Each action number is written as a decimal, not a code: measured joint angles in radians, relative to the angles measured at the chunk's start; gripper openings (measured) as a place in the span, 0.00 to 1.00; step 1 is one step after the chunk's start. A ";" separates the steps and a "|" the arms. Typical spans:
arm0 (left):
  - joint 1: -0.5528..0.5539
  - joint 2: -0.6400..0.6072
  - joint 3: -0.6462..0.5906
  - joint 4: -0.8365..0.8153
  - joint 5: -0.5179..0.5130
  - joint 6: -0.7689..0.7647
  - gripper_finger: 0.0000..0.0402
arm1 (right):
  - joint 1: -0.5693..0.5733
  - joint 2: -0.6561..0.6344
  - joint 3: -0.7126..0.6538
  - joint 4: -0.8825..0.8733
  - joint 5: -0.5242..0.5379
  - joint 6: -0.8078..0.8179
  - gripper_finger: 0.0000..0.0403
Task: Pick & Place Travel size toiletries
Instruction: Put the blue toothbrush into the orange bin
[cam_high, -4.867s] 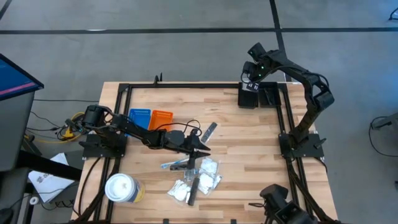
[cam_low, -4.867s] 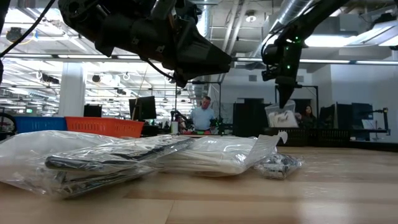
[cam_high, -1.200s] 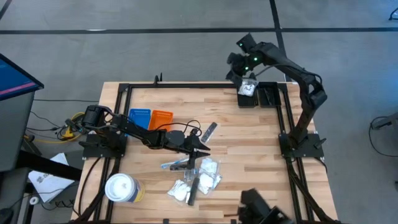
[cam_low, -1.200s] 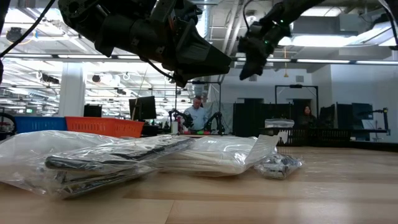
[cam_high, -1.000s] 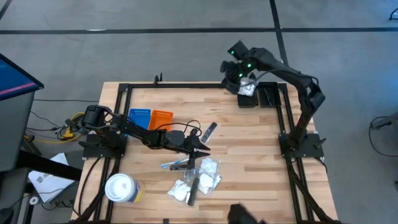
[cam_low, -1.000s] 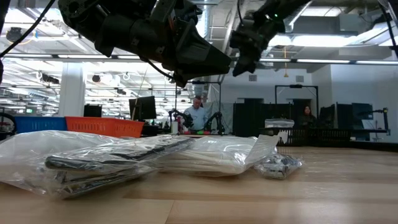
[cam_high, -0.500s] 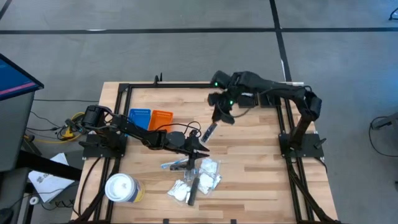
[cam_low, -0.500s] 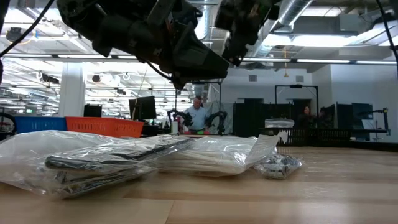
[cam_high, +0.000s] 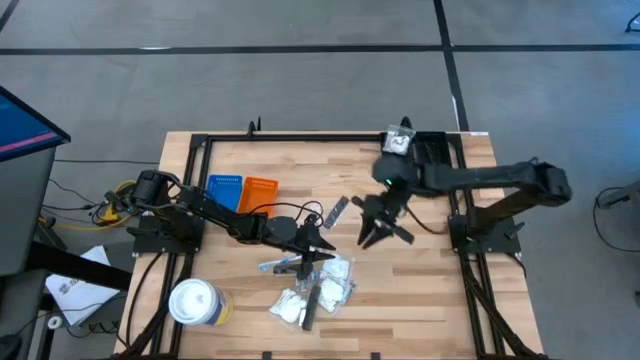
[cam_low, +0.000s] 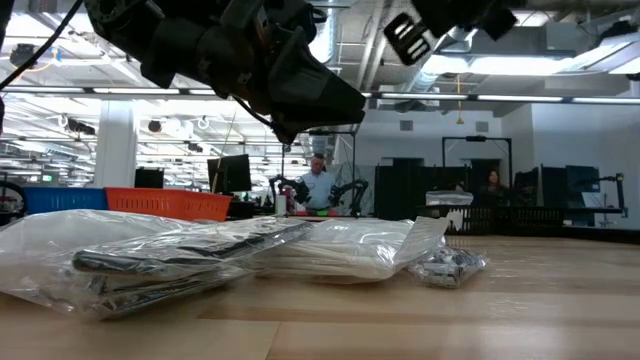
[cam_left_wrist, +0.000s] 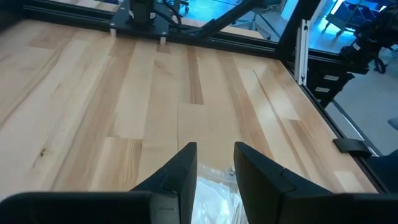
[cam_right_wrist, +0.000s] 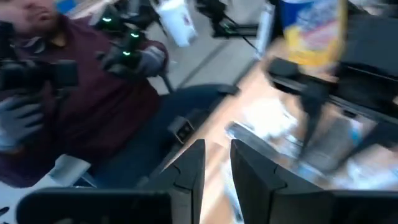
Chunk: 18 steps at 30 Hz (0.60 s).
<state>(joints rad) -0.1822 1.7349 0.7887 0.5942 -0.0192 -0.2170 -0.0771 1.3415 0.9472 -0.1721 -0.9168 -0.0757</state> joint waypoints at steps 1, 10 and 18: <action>0.000 0.000 0.000 -0.001 0.010 -0.002 0.25 | 0.027 -0.011 -0.045 0.080 0.001 0.022 0.18; 0.004 0.000 0.000 0.001 0.165 -0.139 0.25 | 0.294 0.075 -0.211 0.531 0.001 0.077 0.18; -0.041 0.000 0.000 0.041 0.211 -0.273 0.25 | 0.411 0.224 -0.210 0.758 0.066 0.160 0.18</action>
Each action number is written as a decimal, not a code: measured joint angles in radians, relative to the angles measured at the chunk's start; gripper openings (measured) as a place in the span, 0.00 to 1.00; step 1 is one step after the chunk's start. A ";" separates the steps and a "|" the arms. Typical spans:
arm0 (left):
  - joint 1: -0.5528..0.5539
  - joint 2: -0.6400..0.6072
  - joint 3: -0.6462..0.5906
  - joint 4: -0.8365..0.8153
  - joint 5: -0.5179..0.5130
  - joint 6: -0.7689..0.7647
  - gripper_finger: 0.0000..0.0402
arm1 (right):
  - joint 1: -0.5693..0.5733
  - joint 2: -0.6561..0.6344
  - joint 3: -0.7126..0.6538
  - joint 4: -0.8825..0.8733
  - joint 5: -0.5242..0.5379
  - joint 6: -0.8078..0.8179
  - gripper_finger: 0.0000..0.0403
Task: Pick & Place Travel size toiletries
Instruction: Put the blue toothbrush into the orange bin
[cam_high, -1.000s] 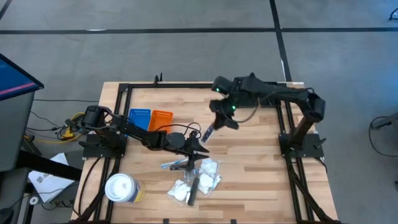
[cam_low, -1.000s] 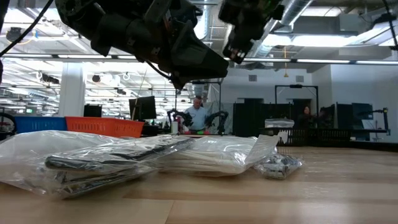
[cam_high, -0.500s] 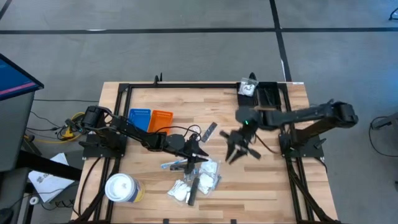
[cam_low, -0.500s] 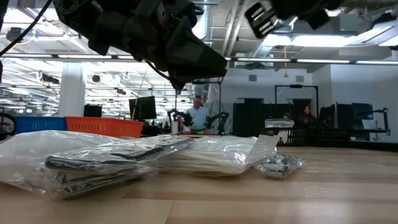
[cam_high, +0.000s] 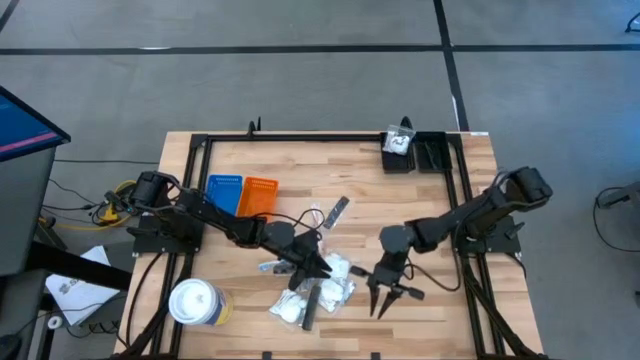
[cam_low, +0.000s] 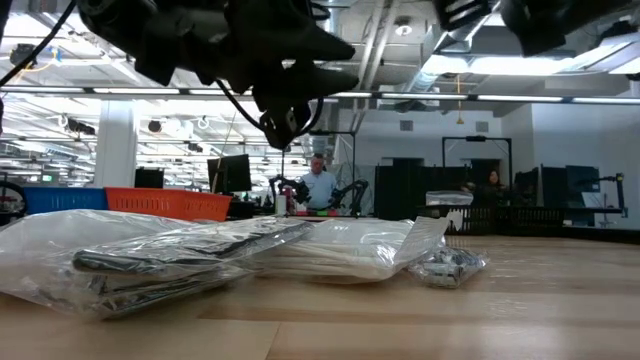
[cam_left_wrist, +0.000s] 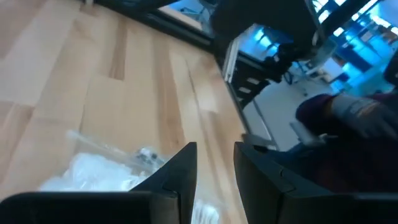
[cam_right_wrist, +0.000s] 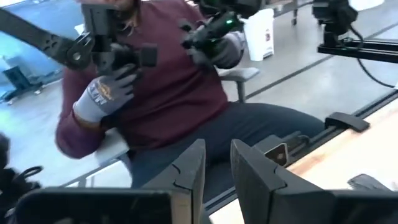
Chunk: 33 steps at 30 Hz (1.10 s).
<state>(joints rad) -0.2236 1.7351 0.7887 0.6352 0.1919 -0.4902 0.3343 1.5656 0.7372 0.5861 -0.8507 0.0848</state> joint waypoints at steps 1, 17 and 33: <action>-0.007 0.000 0.000 0.005 0.000 -0.005 0.25 | 0.000 0.016 0.000 0.027 0.007 0.008 0.18; -0.125 0.000 0.000 0.153 -0.034 0.092 0.25 | -0.014 0.124 0.056 0.128 0.397 0.031 0.17; -0.146 -0.061 0.001 -0.309 -0.248 0.037 0.25 | 0.040 0.090 0.073 -0.093 0.810 -0.095 0.16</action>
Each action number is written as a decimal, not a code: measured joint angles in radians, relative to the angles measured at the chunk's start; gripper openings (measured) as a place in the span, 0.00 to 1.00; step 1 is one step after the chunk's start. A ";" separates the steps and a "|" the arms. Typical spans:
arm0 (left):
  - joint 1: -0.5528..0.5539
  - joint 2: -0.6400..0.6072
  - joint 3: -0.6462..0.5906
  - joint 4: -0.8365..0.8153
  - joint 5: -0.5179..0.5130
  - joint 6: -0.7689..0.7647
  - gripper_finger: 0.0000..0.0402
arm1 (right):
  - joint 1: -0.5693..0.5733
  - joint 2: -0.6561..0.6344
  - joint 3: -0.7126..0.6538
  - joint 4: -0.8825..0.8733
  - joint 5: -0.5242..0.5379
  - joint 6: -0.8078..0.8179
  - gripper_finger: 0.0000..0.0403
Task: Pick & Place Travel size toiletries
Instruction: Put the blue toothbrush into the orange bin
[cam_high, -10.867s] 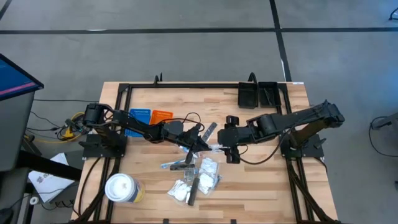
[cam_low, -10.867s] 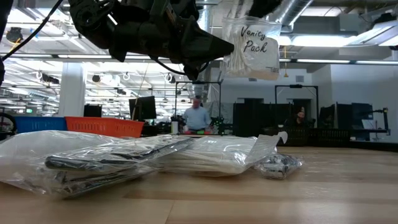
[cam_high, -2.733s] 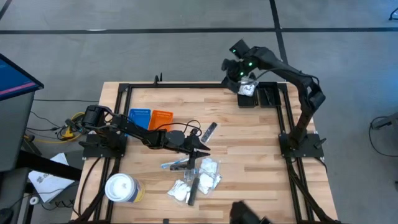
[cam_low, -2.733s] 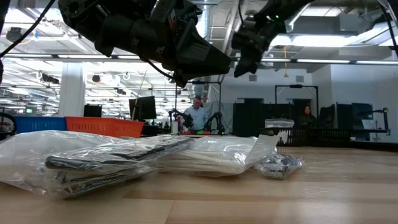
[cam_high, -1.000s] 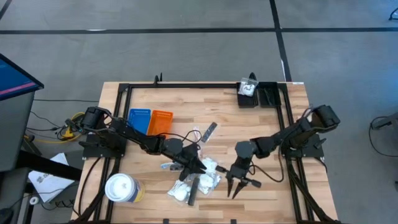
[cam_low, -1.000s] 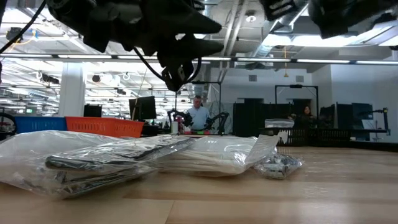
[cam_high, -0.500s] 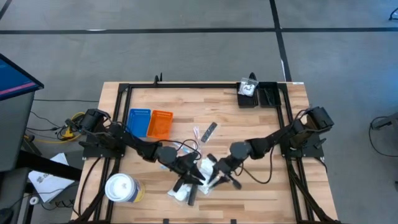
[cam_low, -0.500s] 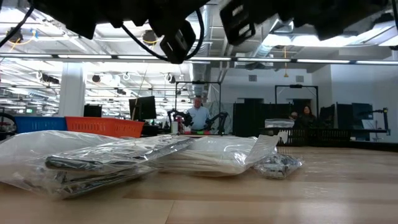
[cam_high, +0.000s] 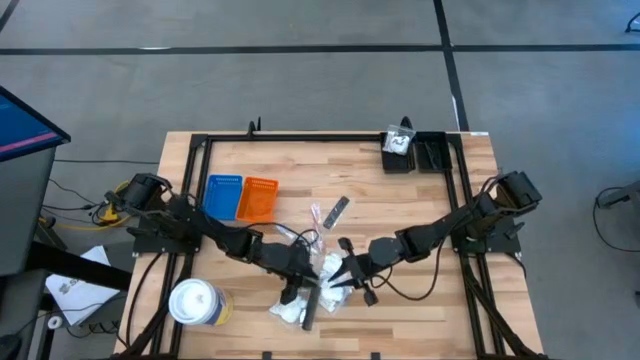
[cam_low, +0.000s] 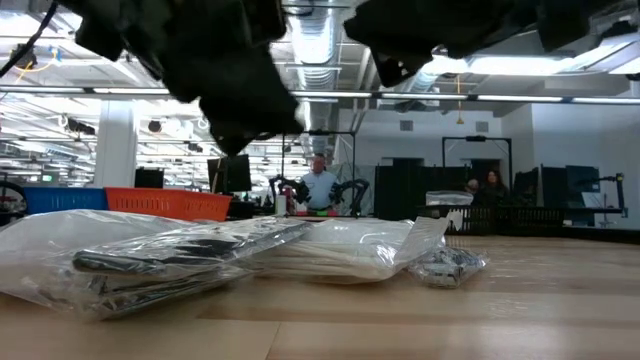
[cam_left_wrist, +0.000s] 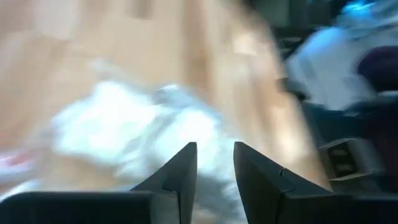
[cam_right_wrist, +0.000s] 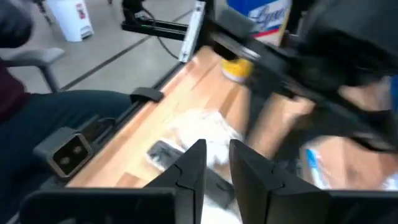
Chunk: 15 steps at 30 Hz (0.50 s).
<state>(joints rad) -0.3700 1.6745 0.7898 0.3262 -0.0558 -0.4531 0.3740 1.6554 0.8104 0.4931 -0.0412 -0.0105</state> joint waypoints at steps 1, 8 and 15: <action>-0.006 -0.009 0.000 -0.032 -0.029 -0.004 0.25 | -0.002 0.000 0.000 -0.006 -0.005 0.001 0.16; -0.070 -0.102 0.000 -0.186 -0.175 0.000 0.25 | -0.012 0.000 0.000 -0.023 -0.007 0.003 0.16; -0.123 -0.151 0.000 -0.352 -0.317 -0.028 0.25 | -0.011 0.000 0.000 -0.023 -0.013 0.003 0.16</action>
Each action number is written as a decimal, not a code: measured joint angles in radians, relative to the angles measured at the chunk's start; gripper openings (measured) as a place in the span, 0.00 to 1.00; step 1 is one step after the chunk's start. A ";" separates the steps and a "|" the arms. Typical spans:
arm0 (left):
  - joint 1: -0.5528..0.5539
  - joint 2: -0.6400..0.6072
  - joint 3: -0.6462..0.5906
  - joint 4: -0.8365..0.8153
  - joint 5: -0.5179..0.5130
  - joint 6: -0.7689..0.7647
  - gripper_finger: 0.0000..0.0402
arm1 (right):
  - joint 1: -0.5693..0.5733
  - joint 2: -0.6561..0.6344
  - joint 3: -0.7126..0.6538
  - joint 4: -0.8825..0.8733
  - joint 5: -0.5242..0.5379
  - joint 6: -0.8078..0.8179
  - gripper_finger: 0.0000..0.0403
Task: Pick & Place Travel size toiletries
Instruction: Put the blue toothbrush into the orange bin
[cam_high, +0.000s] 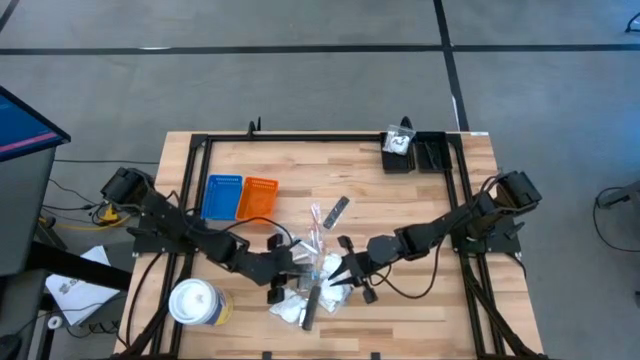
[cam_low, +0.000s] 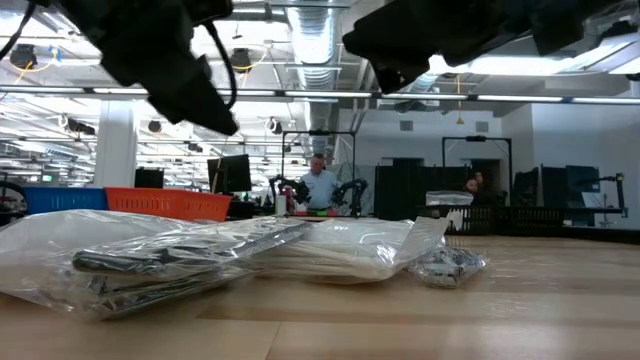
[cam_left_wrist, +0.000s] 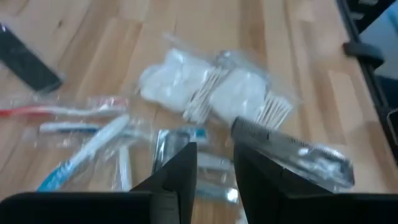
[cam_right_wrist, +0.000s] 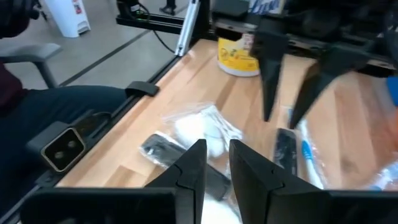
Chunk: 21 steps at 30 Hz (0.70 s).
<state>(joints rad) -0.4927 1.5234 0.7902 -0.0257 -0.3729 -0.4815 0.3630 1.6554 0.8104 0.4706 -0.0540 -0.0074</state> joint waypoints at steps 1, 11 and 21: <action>-0.001 0.000 0.000 -0.014 -0.005 -0.011 0.25 | 0.000 0.000 0.000 0.000 0.001 0.000 0.16; 0.078 0.013 -0.001 -0.081 -0.104 0.078 0.25 | 0.000 0.000 0.000 -0.017 0.000 0.000 0.16; 0.219 0.013 -0.001 -0.162 0.068 0.461 0.25 | 0.000 0.000 0.000 -0.022 0.000 0.000 0.16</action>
<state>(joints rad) -0.2738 1.5360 0.7891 -0.1873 -0.3047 -0.0202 0.3635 1.6554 0.8101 0.4490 -0.0544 -0.0074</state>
